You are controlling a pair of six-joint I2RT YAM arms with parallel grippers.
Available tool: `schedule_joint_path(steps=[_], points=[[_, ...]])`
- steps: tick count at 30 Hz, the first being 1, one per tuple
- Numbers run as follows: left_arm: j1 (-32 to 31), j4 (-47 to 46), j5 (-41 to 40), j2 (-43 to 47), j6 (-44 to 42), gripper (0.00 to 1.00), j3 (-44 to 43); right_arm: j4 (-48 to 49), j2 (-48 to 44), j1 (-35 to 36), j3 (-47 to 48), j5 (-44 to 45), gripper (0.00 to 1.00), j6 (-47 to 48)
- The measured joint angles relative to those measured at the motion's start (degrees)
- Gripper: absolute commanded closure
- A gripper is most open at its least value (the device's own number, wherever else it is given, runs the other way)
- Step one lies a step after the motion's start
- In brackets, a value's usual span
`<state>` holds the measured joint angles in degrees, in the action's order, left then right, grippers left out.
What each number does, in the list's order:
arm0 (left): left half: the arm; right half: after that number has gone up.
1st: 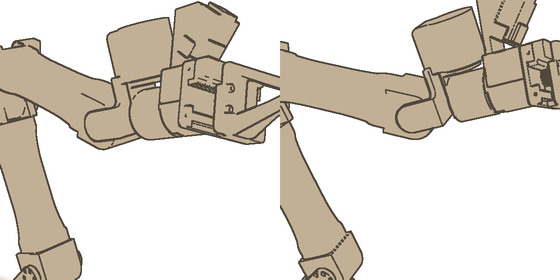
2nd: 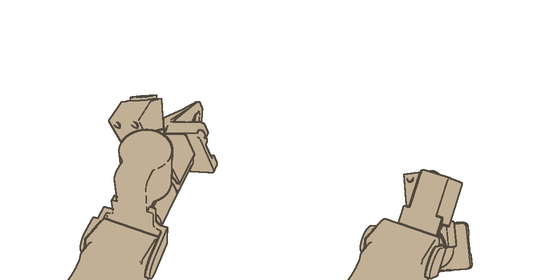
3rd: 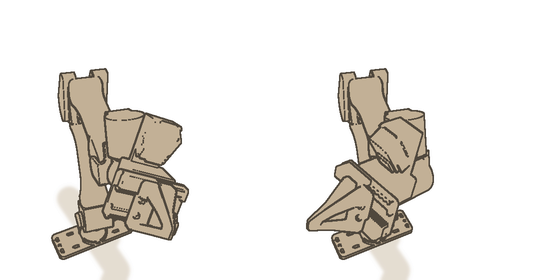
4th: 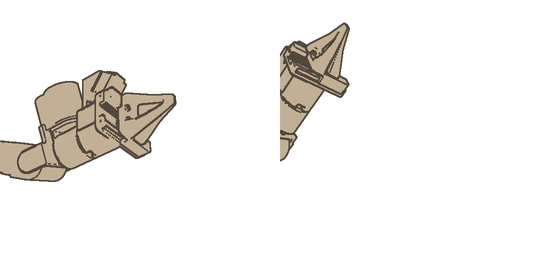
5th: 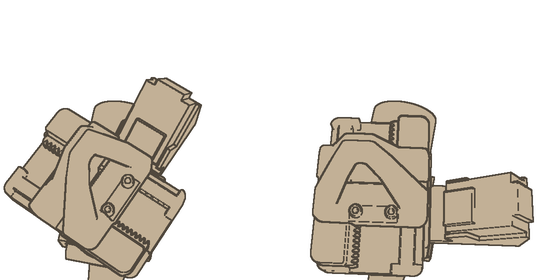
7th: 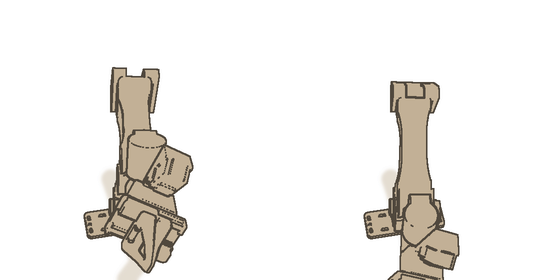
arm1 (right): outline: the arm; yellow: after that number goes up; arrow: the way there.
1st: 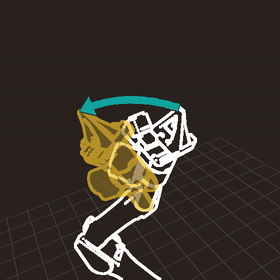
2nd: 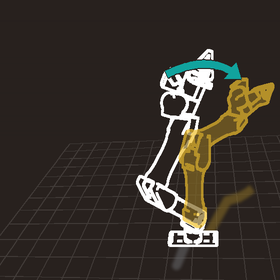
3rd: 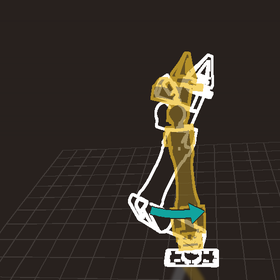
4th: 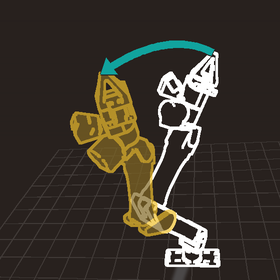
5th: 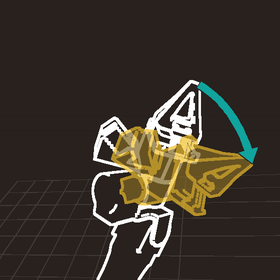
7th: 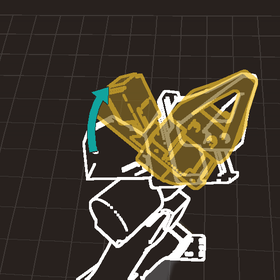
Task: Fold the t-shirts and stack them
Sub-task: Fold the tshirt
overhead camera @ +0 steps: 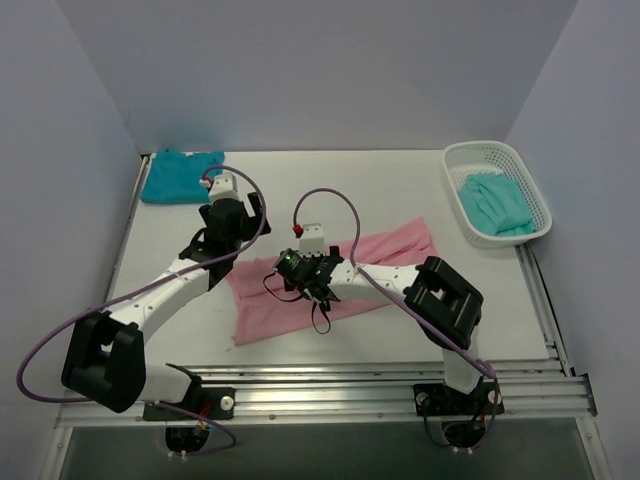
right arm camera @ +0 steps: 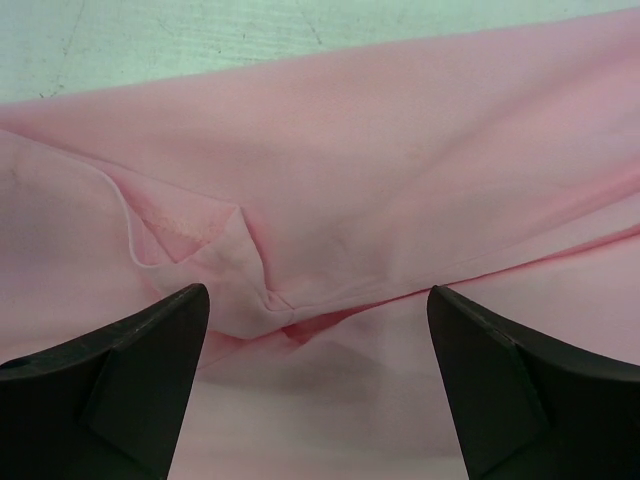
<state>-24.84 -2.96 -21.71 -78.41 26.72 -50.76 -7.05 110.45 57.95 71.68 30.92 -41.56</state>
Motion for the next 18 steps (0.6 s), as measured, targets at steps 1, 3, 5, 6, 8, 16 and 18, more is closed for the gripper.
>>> schedule_joint_path(steps=[1, 3, 5, 6, 8, 16, 18], points=[[-0.2, 0.1, 0.2, 0.4, 0.5, 0.05, 0.7, -0.5, -0.7, 0.0, 0.0, 0.4, 0.13, 0.2], [-0.4, 0.3, 0.8, 0.5, 1.8, 0.05, 2.2, -1.6, -2.5, 0.0, 0.0, 1.6, 0.12, 0.7], [-0.7, 0.3, 1.4, 0.5, 2.9, 0.05, 4.0, -2.3, -4.7, 0.0, 0.0, 2.8, 0.11, 1.1], [-1.0, 0.3, 1.8, 0.5, 3.5, 0.05, 5.2, -2.7, -6.0, 0.0, 0.0, 3.4, 0.09, 1.3], [-1.7, 0.7, 2.6, 0.5, 4.6, 0.04, 7.1, -3.7, -8.9, 0.0, 0.0, 4.9, 0.06, 1.6], [-2.7, -0.7, 5.7, 0.5, 7.6, 0.00, 13.8, -7.3, -25.1, -1.0, -2.6, 11.0, 0.04, 2.4], [-2.8, -0.9, 6.0, 0.5, 8.0, 0.00, 14.9, -7.8, -29.1, -1.9, -3.8, 11.9, 0.04, 2.6]])
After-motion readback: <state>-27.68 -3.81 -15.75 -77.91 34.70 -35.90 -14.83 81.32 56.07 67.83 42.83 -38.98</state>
